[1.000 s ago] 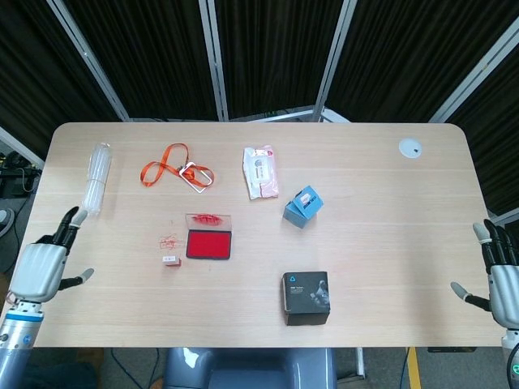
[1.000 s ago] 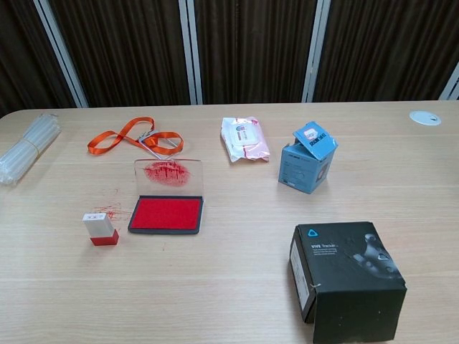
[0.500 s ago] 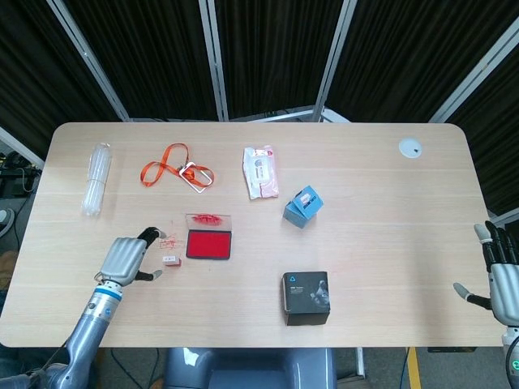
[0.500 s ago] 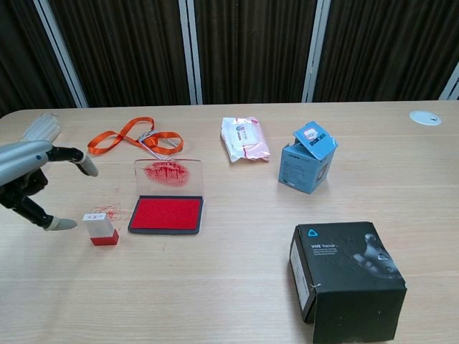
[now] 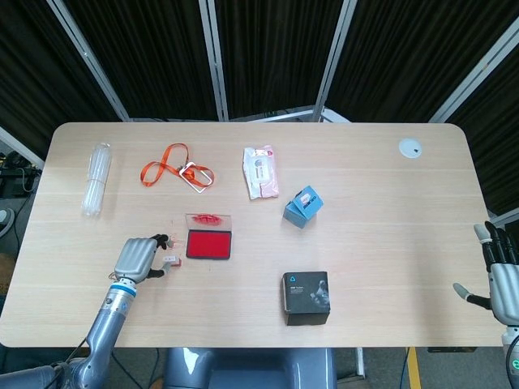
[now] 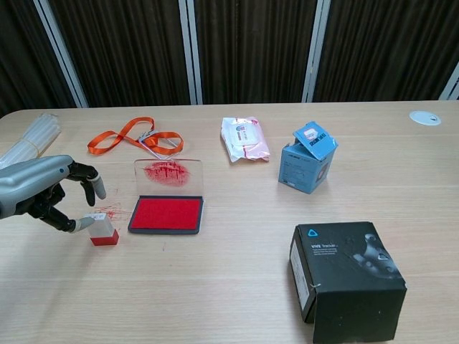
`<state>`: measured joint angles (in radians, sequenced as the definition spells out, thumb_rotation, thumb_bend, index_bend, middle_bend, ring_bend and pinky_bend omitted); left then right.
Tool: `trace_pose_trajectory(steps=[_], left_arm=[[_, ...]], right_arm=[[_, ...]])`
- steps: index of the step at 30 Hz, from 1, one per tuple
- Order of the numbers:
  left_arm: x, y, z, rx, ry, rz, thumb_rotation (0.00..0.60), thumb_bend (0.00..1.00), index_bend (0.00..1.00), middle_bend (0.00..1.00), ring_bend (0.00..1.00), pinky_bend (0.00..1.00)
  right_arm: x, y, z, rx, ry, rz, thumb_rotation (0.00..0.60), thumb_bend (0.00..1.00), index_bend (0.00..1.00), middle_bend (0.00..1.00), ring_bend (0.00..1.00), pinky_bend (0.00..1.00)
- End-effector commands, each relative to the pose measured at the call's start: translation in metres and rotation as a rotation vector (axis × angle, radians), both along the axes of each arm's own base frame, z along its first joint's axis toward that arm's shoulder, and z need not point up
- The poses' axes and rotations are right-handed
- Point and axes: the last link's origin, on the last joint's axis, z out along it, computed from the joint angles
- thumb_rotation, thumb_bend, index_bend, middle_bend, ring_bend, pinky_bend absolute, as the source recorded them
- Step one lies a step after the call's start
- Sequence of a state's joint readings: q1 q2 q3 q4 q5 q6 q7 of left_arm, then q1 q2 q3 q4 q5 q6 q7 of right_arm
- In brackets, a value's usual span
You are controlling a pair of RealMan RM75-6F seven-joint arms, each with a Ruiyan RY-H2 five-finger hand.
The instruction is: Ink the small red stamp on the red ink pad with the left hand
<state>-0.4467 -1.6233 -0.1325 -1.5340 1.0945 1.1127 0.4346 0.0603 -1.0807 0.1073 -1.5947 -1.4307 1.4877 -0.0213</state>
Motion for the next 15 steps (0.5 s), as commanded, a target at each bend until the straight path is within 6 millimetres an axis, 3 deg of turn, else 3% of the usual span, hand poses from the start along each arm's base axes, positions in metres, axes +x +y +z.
trace_pose_trajectory(steps=[1, 15], left_arm=[[0.001, 0.0, -0.002, 0.004, 0.006, 0.004, 0.6, 0.26, 0.39, 0.41, 0.93, 0.98], [0.001, 0.003, -0.012, -0.01, 0.024, 0.005, 0.6, 0.27, 0.4, 0.45, 0.93, 0.98]], right_arm=[[-0.001, 0.0, 0.0, 0.001, -0.001, -0.002, 0.6, 0.0, 0.0, 0.0, 0.0, 0.0], [-0.002, -0.002, -0.002, 0.01, -0.003, -0.01, 0.6, 0.0, 0.0, 0.0, 0.0, 0.0]])
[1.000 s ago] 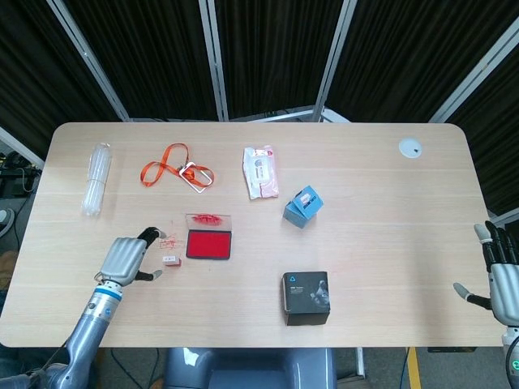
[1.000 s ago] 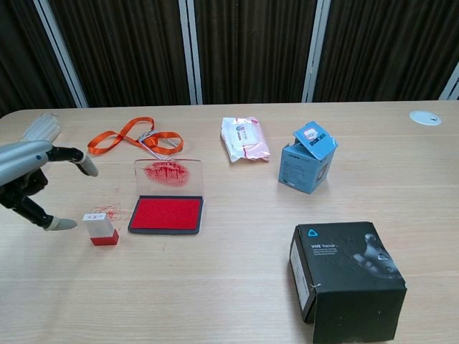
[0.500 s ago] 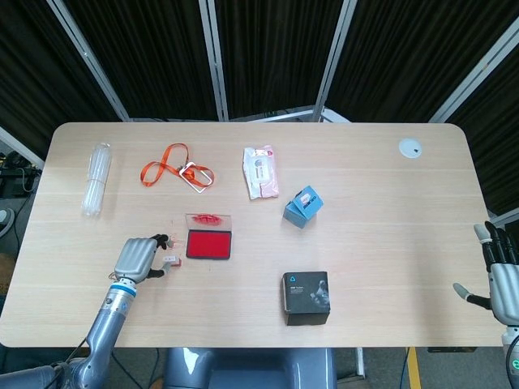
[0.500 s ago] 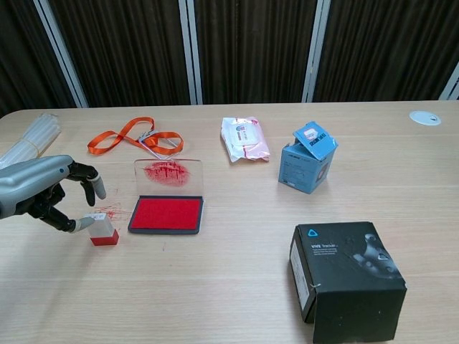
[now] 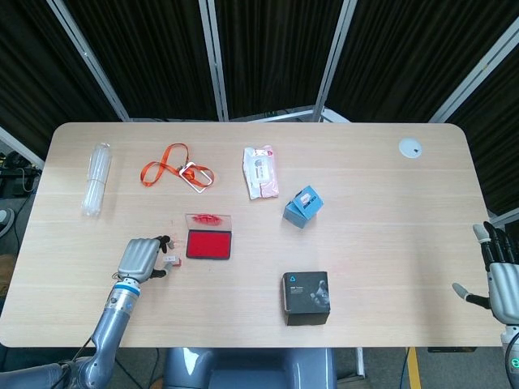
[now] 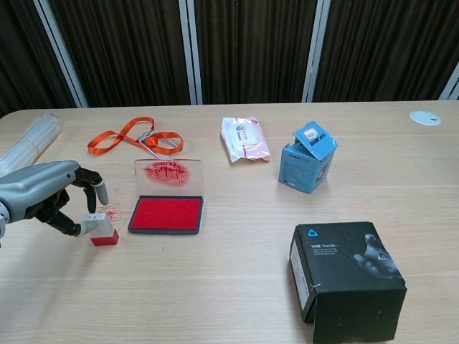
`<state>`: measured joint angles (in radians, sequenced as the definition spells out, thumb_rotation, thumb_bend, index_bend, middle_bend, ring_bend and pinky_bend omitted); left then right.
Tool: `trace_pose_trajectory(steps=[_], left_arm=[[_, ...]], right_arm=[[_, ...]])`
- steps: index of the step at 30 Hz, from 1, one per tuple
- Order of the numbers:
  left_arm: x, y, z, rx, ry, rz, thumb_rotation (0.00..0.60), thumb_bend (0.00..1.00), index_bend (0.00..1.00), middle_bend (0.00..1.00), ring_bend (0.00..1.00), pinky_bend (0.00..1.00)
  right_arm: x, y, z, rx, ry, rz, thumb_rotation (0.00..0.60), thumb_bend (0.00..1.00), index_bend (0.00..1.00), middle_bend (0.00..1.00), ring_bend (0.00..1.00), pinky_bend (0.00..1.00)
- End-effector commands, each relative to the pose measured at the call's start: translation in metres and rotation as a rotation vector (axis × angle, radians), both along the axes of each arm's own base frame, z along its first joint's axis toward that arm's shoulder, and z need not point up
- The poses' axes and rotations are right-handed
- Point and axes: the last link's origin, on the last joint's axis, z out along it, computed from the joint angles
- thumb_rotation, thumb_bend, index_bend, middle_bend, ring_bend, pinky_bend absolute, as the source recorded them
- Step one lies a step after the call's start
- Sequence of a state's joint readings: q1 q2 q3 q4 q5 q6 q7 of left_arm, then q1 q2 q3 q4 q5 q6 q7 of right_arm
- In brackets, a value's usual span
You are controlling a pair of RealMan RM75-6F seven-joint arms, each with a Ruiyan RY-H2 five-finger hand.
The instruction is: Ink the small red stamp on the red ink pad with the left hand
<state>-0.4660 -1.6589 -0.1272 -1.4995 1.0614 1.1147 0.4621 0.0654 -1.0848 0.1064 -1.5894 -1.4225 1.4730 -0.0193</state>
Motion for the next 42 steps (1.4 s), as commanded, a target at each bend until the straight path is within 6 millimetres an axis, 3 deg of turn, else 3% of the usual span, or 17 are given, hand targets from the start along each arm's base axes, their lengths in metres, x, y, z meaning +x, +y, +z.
trace_pose_trajectory(steps=[1, 32, 38, 42], left_arm=[[0.001, 0.0, -0.003, -0.006, 0.003, -0.004, 0.6, 0.27, 0.4, 0.46, 0.93, 0.98], [0.003, 0.005, -0.002, -0.006, -0.006, 0.0, 0.6, 0.32, 0.54, 0.53, 0.93, 0.98], [0.02, 0.016, 0.012, -0.01, -0.072, -0.046, 0.6, 0.32, 0.54, 0.53, 0.93, 0.98], [0.044, 0.035, 0.02, -0.031, -0.122, -0.104, 0.6, 0.32, 0.54, 0.53, 0.93, 0.98]], right_arm=[[-0.001, 0.0, 0.0, 0.001, 0.0, -0.002, 0.6, 0.0, 0.0, 0.0, 0.0, 0.0], [-0.003, -0.002, -0.001, 0.006, -0.006, -0.019, 0.6, 0.0, 0.0, 0.0, 0.0, 0.0], [-0.004, -0.002, -0.002, 0.007, -0.005, -0.024, 0.6, 0.0, 0.0, 0.0, 0.0, 0.0], [-0.007, -0.004, -0.002, 0.007, -0.002, -0.037, 0.6, 0.0, 0.0, 0.0, 0.0, 0.0]])
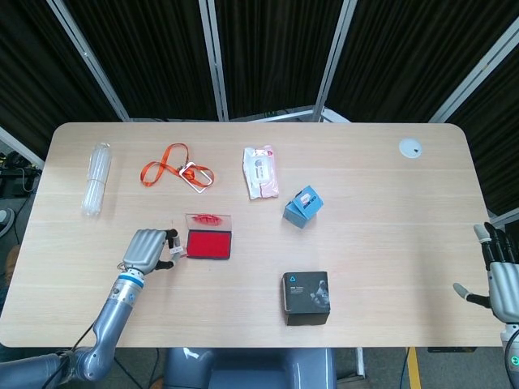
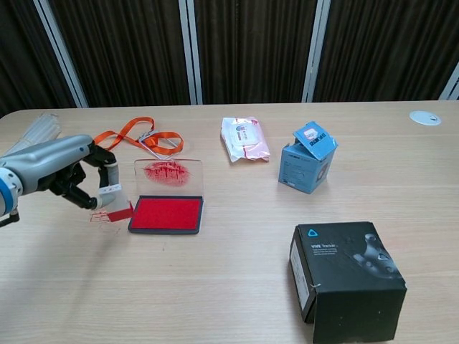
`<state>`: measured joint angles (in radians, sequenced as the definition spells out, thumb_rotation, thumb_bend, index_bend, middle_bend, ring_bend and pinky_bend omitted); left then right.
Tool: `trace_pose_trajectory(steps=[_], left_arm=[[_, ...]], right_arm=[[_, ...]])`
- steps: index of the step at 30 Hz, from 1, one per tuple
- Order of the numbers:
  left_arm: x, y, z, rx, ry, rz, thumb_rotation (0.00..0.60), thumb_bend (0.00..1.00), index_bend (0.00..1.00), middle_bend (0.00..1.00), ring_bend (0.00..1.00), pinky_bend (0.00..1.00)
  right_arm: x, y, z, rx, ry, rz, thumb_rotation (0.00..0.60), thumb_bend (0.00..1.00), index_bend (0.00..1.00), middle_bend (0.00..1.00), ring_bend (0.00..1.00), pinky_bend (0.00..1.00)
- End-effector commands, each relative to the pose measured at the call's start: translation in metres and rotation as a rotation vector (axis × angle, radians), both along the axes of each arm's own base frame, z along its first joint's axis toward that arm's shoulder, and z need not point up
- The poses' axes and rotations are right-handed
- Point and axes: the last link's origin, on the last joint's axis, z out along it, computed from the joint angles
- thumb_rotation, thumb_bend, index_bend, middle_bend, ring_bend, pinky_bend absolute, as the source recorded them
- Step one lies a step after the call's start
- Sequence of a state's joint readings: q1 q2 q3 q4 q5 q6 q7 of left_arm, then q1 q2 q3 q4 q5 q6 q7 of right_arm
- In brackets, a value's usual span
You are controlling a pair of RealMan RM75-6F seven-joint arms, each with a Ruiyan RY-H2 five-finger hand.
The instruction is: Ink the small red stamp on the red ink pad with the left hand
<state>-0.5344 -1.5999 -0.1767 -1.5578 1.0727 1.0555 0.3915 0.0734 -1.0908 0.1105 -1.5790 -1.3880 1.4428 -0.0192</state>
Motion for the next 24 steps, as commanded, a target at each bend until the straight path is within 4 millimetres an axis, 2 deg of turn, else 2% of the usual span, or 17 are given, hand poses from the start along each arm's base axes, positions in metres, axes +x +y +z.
trace_pose_trajectory(steps=[1, 5, 11, 16, 24], left_arm=[[0.02, 0.017, 0.005, -0.019, -0.034, -0.052, 0.6, 0.32, 0.54, 0.53, 0.93, 0.98], [0.034, 0.029, -0.003, -0.064, -0.027, -0.094, 0.6, 0.33, 0.55, 0.54, 0.93, 0.98], [0.038, 0.033, -0.024, -0.129, 0.028, -0.15, 0.6, 0.33, 0.56, 0.55, 0.93, 0.98], [0.037, 0.035, -0.032, -0.15, 0.022, -0.161, 0.6, 0.33, 0.56, 0.55, 0.93, 0.98], [0.027, 0.041, -0.03, -0.157, 0.029, -0.168, 0.6, 0.34, 0.57, 0.55, 0.93, 0.98]], right_arm=[[-0.001, -0.001, 0.0, -0.001, 0.002, -0.005, 0.6, 0.0, 0.0, 0.0, 0.0, 0.0], [-0.004, -0.003, 0.0, -0.003, 0.004, -0.019, 0.6, 0.0, 0.0, 0.0, 0.0, 0.0], [-0.009, -0.006, 0.001, -0.007, 0.011, -0.044, 0.6, 0.0, 0.0, 0.0, 0.0, 0.0], [-0.012, -0.007, 0.001, -0.009, 0.015, -0.057, 0.6, 0.0, 0.0, 0.0, 0.0, 0.0], [-0.016, -0.008, -0.001, -0.002, 0.024, -0.074, 0.6, 0.0, 0.0, 0.0, 0.0, 0.0]])
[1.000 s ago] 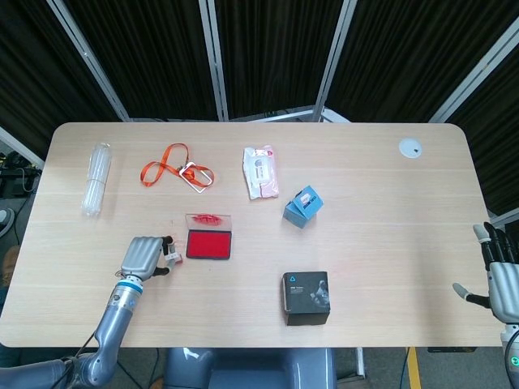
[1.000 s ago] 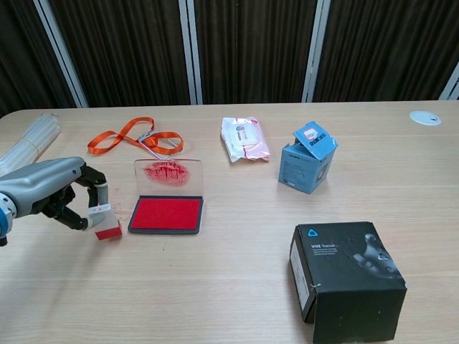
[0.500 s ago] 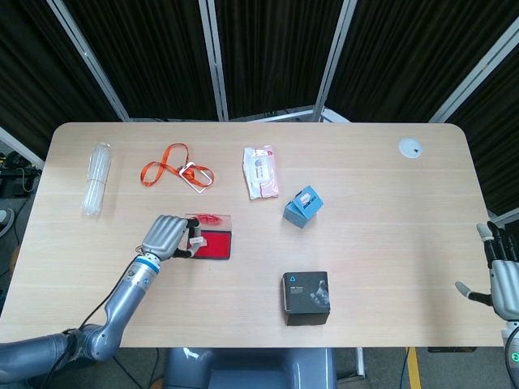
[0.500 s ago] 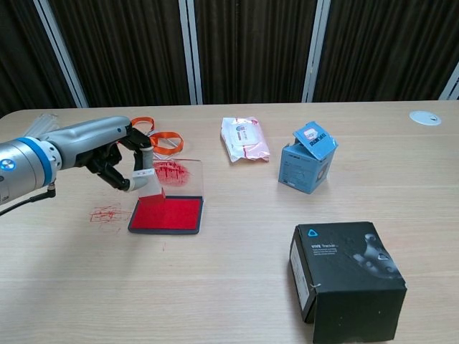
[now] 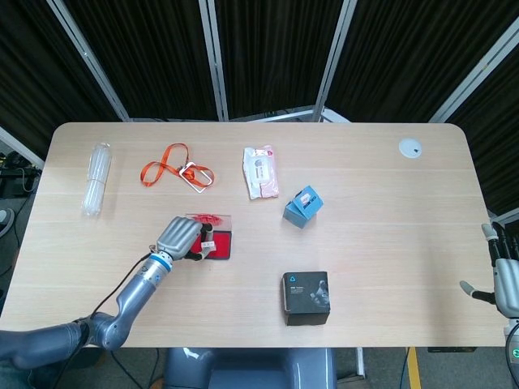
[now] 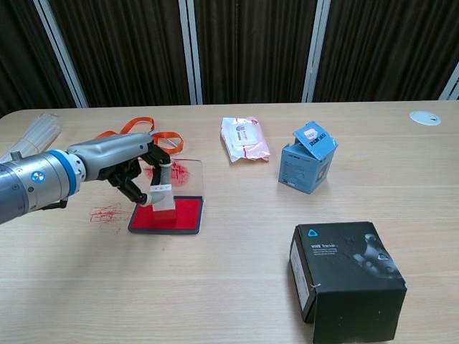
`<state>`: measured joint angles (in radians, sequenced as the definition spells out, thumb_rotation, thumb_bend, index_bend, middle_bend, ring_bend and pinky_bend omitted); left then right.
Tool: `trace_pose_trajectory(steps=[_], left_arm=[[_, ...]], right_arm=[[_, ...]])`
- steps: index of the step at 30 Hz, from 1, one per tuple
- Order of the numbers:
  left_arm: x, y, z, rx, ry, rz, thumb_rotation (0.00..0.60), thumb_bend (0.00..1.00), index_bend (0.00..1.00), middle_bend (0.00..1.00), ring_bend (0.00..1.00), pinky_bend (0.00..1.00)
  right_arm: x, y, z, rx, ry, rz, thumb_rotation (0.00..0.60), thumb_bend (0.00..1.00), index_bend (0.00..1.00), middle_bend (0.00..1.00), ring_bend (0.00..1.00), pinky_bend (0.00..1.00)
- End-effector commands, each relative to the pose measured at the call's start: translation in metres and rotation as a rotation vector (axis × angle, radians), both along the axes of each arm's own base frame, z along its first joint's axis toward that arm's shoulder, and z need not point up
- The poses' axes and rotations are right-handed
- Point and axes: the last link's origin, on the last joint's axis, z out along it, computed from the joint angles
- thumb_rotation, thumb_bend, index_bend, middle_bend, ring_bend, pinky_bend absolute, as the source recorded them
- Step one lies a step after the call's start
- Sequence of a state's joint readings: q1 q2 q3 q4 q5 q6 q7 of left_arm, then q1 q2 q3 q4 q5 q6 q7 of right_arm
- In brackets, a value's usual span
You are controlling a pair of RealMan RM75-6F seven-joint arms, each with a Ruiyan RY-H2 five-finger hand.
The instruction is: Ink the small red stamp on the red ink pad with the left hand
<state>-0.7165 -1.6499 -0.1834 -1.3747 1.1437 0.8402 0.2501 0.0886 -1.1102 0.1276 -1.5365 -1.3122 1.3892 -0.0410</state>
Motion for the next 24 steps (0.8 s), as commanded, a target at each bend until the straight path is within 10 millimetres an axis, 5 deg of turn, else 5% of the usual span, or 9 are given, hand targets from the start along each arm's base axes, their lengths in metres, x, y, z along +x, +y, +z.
trace_pose_trajectory(steps=[1, 24], left_arm=[[-0.007, 0.002, 0.0, -0.01, 0.014, -0.007, 0.6, 0.34, 0.57, 0.55, 0.93, 0.98], [-0.024, 0.006, -0.018, -0.017, 0.02, -0.02, 0.6, 0.35, 0.58, 0.56, 0.93, 0.98]], right_arm=[[0.0, -0.001, -0.001, 0.001, 0.002, -0.002, 0.6, 0.0, 0.0, 0.0, 0.0, 0.0], [-0.004, -0.003, -0.003, 0.006, 0.011, -0.018, 0.6, 0.0, 0.0, 0.0, 0.0, 0.0]])
